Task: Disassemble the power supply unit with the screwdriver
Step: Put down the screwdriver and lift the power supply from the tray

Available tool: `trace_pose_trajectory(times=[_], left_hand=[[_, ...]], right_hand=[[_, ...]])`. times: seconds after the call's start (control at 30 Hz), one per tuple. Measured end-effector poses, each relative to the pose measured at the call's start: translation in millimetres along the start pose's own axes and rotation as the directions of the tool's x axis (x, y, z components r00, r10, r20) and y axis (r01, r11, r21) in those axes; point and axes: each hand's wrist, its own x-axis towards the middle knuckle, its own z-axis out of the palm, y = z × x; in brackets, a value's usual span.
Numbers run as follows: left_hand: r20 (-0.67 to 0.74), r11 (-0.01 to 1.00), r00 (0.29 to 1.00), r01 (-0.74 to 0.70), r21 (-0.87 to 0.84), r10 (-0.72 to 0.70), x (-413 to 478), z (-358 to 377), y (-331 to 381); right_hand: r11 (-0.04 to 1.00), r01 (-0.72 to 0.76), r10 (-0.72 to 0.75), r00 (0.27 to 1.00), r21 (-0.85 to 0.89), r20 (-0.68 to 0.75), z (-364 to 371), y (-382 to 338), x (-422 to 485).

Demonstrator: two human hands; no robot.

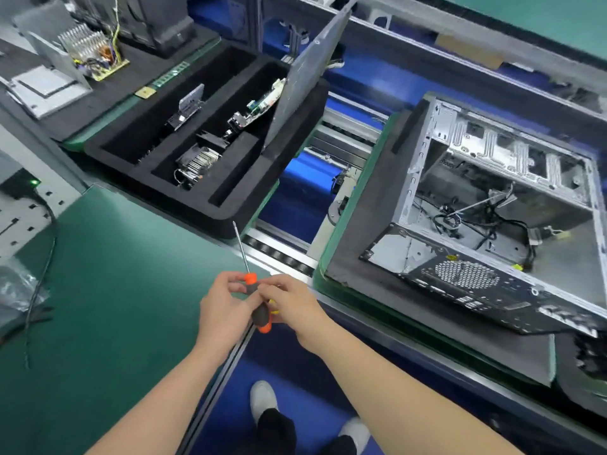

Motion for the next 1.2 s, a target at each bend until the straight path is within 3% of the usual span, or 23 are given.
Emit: trace_pose_trajectory(times=[0.13,0.3,0.5,0.6,0.73,0.83,1.03,1.2], left_hand=[[0.034,0.981,0.982,-0.186,-0.057,0.188,-23,23,49],[0.059,0.904,0.921,-0.363,-0.225,0.385,-58,87,111],[0.262,0.858,0.837,-0.384,-0.342,0.479,-116,198,169],[0.416,0.834,0.730,-0.407,-0.372,0.542,-156,256,185],[0.559,0.795,0.568,-0.483,-0.368,0.604,-209,331,184],[0.637,0.798,0.506,-0.507,-0.325,0.581,-236,378,168],[0.724,0.863,0.564,-0.499,-0.084,0.397,-241,427,129],[0.750,0.919,0.618,-0.393,0.033,0.237,-222,432,110]], right_hand=[[0.984,0.173,-0.172,0.984,0.034,-0.036,-40,-29,-33],[0.930,0.360,-0.342,0.920,0.069,-0.190,-111,-64,-86],[0.859,0.512,-0.458,0.777,0.010,-0.432,-229,-69,-172],[0.825,0.564,-0.478,0.664,-0.034,-0.575,-289,-55,-218],[0.809,0.588,-0.409,0.554,-0.007,-0.726,-364,-26,-271],[0.840,0.539,-0.284,0.529,0.058,-0.800,-404,1,-291],[0.916,0.352,-0.060,0.595,0.193,-0.802,-447,51,-269],[0.953,0.203,0.040,0.656,0.227,-0.753,-456,75,-221]])
